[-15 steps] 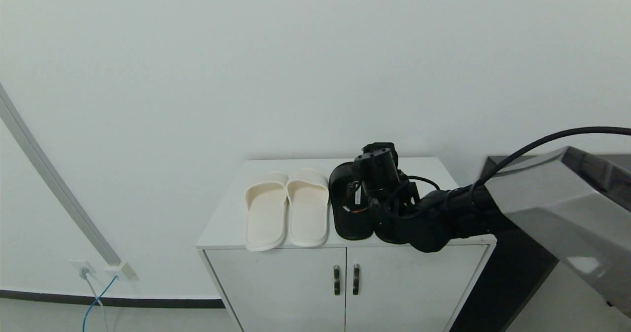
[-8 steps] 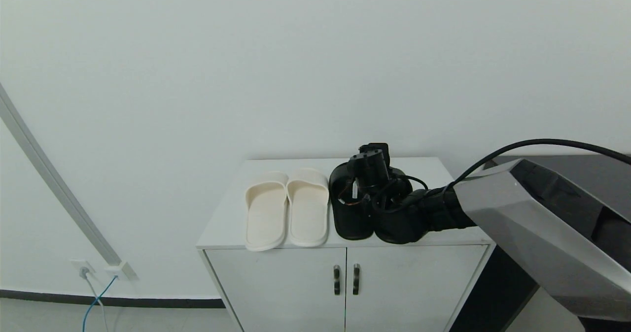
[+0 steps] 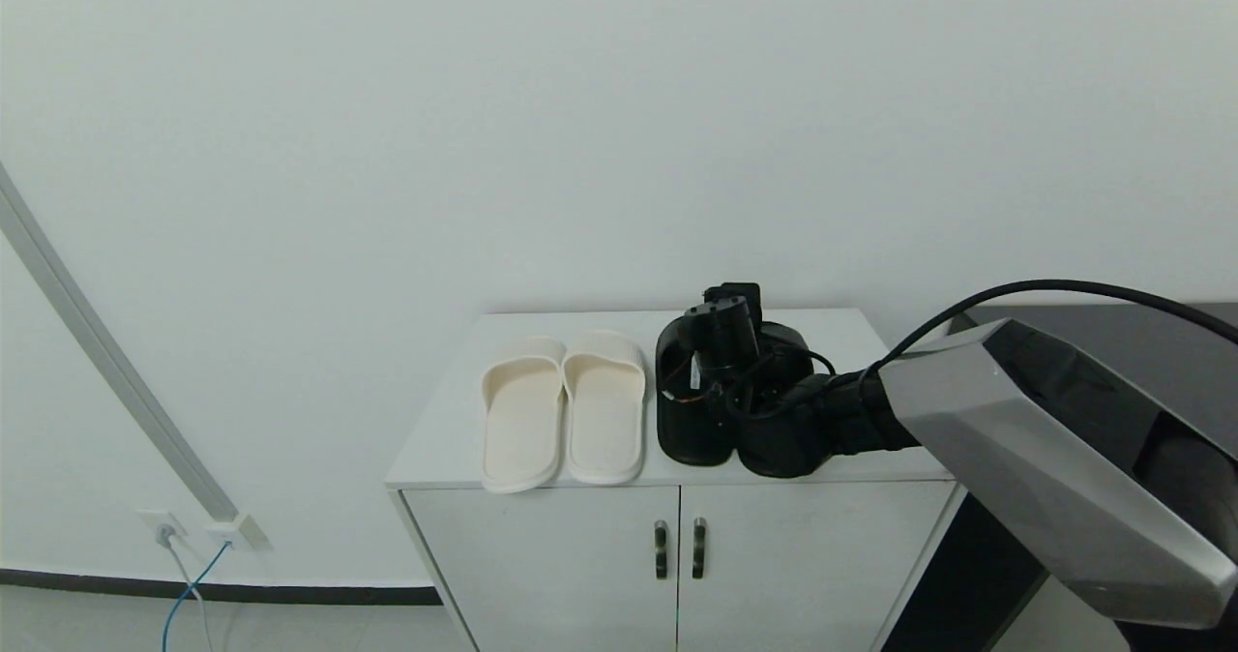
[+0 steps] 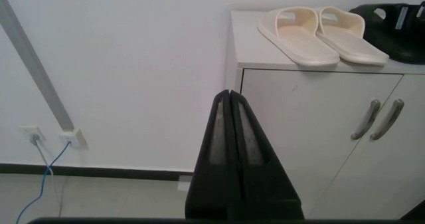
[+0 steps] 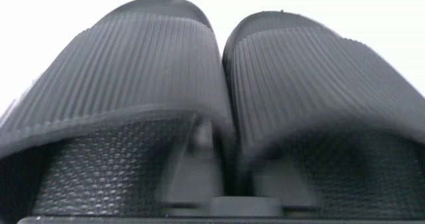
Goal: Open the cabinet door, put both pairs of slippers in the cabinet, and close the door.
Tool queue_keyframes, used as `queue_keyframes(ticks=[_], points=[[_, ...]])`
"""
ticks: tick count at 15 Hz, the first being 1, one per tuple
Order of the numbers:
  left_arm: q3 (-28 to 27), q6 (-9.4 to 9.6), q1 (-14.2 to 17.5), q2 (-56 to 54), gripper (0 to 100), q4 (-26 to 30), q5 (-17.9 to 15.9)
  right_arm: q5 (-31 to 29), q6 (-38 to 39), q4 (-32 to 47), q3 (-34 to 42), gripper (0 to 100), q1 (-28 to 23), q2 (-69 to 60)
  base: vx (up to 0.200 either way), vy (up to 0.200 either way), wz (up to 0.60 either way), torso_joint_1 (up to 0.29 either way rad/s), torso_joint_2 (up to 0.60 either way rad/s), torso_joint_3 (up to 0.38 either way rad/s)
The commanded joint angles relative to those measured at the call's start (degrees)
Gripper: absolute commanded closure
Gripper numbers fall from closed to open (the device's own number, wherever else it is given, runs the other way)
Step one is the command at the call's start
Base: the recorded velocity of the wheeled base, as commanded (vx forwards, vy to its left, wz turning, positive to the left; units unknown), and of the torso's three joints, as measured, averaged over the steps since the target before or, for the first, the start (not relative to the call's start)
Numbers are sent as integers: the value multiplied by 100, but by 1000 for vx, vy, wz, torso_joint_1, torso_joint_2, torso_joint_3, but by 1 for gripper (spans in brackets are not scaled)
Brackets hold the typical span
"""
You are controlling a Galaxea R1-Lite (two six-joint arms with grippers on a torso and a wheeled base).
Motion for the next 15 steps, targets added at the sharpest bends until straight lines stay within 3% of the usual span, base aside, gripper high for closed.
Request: queue_keyframes(ticks=[1, 5, 8, 10, 12, 15], points=[[0, -6, 0, -1, 100, -1, 2, 2, 1, 18, 105, 100, 13, -195, 0, 0, 0, 0, 0, 0], [0, 3, 0, -1, 100, -1, 2, 108, -166, 1, 1326, 100, 189, -1434, 0, 0, 0, 0, 0, 0], [0, -6, 0, -1, 100, -1, 2, 732, -174, -202, 2741, 100, 576, -2656, 0, 0, 0, 0, 0, 0], [0, -6, 0, -1, 100, -1, 2, 1725, -543, -553, 4490, 100, 919, -3948, 0, 0, 0, 0, 0, 0], [0, -6, 0, -1, 100, -1, 2, 2630, -983, -1485, 5606, 100, 936, -4712, 0, 0, 0, 0, 0, 0], [0, -6, 0, -1, 100, -1, 2, 3773, -1238, -1722, 6274, 100, 769, -5468, 0, 0, 0, 0, 0, 0]])
